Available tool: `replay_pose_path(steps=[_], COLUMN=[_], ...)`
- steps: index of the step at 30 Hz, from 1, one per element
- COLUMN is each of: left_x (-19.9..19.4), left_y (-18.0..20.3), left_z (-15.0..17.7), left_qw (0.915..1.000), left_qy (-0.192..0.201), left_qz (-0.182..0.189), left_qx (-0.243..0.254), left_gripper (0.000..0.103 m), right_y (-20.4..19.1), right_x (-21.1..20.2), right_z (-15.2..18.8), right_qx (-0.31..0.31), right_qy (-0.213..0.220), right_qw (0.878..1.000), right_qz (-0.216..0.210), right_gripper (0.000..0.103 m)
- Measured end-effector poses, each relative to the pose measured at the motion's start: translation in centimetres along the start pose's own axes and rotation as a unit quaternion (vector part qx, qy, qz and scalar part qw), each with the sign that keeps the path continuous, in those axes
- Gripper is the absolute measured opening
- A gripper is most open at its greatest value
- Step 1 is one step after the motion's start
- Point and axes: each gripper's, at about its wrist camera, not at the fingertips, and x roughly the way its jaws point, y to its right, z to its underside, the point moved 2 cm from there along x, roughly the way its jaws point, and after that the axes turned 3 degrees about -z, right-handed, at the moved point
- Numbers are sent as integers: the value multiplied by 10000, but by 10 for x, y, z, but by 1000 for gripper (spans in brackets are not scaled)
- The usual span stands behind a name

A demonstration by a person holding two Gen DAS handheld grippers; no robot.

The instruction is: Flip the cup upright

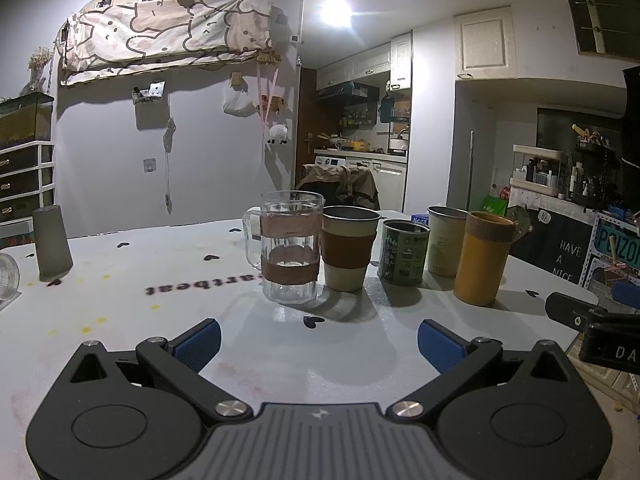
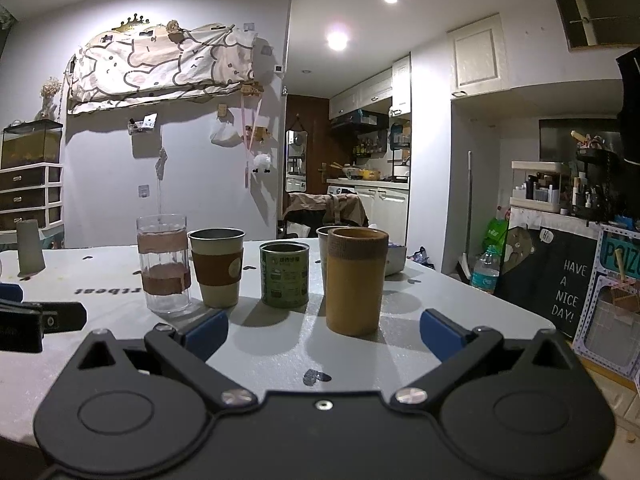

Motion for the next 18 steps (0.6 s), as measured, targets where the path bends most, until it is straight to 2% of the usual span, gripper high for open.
replay_pose_path(steps=[18], left_x=[-1], left_y=[0], left_z=[0], left_qw=[10000], left_qy=[9], left_qz=[20], left_qx=[4], left_gripper=[103], right_y=[3], right_x=[0], right_z=[-1], right_qx=[24], right_qy=[16], right_qw=[10000], right_qz=[26], right_gripper=[103])
